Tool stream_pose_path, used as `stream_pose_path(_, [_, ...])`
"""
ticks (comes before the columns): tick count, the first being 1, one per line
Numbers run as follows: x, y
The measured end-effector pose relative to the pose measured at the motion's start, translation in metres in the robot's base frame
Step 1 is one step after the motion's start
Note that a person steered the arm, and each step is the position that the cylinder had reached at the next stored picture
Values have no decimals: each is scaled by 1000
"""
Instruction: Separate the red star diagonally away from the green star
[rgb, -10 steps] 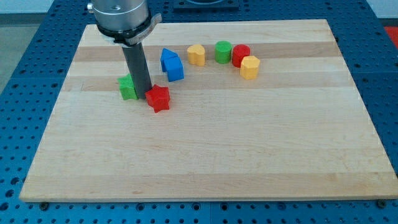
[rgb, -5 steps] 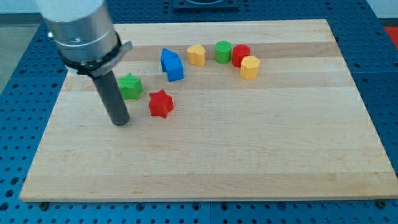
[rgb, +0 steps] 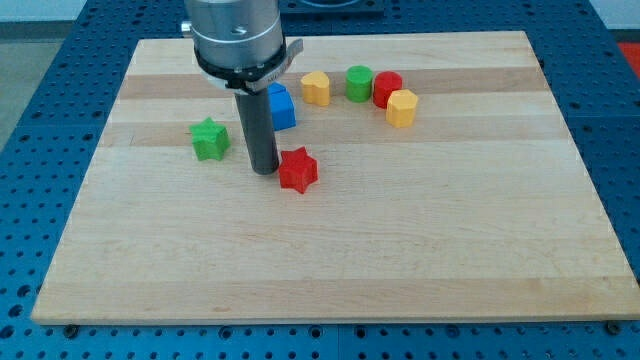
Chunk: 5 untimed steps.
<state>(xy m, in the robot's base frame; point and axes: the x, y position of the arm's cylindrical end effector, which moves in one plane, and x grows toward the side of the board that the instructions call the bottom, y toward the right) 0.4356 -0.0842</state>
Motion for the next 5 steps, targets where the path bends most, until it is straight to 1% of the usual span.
stream_pose_path(1, [-9, 16])
stream_pose_path(2, [27, 34])
stream_pose_path(3, [62, 36])
stream_pose_path(4, [24, 36])
stream_pose_path(5, [-11, 51])
